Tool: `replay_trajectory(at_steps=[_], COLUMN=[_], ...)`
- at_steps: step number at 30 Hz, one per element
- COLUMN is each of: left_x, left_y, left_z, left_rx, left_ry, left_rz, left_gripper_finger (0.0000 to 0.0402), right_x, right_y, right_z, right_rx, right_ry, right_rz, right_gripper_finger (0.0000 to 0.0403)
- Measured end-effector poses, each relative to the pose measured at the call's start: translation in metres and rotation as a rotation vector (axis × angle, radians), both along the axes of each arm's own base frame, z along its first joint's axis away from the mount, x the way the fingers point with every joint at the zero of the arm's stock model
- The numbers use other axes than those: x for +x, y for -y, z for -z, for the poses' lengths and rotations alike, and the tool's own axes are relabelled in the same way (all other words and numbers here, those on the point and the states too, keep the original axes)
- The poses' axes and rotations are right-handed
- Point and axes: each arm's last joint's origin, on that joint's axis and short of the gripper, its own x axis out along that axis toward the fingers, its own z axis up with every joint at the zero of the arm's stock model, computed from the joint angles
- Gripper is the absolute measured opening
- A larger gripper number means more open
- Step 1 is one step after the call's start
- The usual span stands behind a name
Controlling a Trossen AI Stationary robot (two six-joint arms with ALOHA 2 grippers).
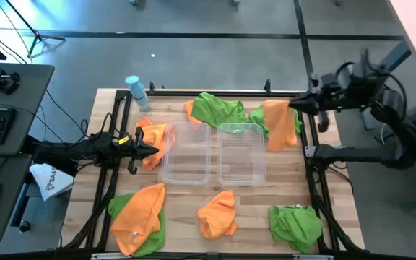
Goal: Sort microfiber towel by color & place in baskets
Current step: Put the orange towel into the right transparent bin
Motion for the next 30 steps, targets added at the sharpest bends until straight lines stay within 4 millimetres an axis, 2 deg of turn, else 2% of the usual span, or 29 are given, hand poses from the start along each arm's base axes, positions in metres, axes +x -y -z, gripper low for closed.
replay_trajectory(at_steps=[5, 8, 12, 17, 20, 27, 30], left_x=[0.000, 0.000, 0.000, 0.000, 0.000, 0.000, 0.000], left_y=[0.000, 0.000, 0.000, 0.000, 0.000, 0.000, 0.000], left_z=[0.000, 0.000, 0.000, 0.000, 0.000, 0.000, 0.000], left_rx=[0.000, 0.000, 0.000, 0.000, 0.000, 0.000, 0.000], left_ry=[0.000, 0.000, 0.000, 0.000, 0.000, 0.000, 0.000], left_rz=[0.000, 0.000, 0.000, 0.000, 0.000, 0.000, 0.000], left_gripper_finger=[0.0000, 0.0000, 0.0000, 0.0000, 0.0000, 0.0000, 0.0000], right_x=[0.044, 0.062, 0.071, 0.067, 0.075, 0.129, 0.144], right_y=[-0.009, -0.017, -0.025, -0.033, -0.038, -0.051, -0.053], right_z=[0.008, 0.016, 0.026, 0.032, 0.039, 0.077, 0.097], right_rx=[-0.020, -0.016, 0.009, 0.075, 0.094, 0.073, 0.063], right_ry=[-0.068, -0.127, -0.210, -0.290, -0.346, -0.556, -0.691], right_rz=[-0.012, -0.005, 0.034, 0.093, 0.116, 0.100, 0.109], right_gripper_finger=[0.0000, 0.0000, 0.0000, 0.0000, 0.0000, 0.0000, 0.0000])
